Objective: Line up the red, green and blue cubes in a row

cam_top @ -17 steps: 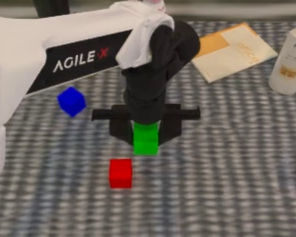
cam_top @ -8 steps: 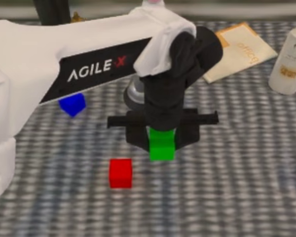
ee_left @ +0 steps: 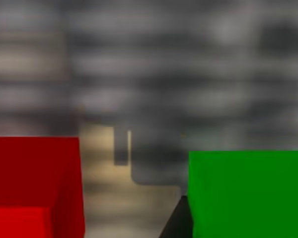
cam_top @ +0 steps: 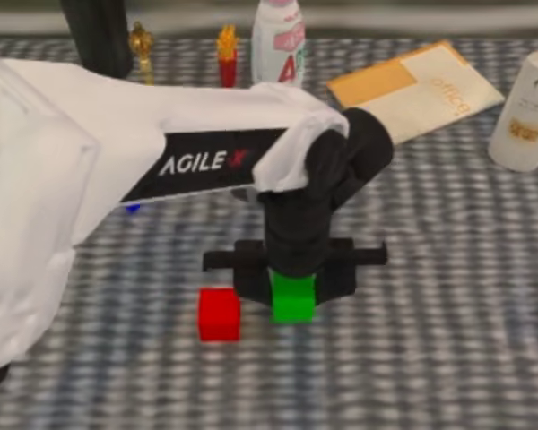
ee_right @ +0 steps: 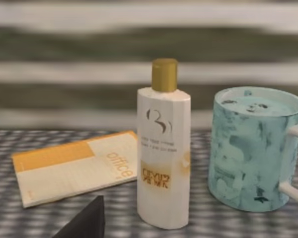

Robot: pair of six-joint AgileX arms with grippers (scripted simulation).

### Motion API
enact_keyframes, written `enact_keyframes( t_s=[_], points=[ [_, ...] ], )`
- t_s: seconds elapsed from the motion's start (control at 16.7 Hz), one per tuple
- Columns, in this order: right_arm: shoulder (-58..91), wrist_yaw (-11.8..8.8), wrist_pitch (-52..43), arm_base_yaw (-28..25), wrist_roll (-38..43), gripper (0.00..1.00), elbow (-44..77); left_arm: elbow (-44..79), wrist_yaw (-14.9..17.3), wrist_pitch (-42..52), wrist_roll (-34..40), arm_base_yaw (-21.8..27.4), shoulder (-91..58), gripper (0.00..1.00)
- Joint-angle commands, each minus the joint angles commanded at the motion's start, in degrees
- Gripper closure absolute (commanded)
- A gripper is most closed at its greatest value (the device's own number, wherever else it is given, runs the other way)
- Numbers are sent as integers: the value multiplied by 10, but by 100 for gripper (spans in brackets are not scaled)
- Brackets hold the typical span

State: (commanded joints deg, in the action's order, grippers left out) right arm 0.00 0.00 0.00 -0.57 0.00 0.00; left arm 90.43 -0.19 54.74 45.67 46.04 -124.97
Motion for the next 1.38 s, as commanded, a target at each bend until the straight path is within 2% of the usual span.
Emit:
enact_keyframes(
  t_s=[0.3, 1.08, 1.38],
  points=[
    [0, 0, 0, 0, 0, 0, 0, -6, 0, -7, 0, 0, -3, 100],
    [0, 0, 0, 0, 0, 0, 0, -6, 0, -7, 0, 0, -3, 2],
    [0, 0, 0, 0, 0, 0, 0, -6, 0, -7, 0, 0, -3, 0]
  ],
)
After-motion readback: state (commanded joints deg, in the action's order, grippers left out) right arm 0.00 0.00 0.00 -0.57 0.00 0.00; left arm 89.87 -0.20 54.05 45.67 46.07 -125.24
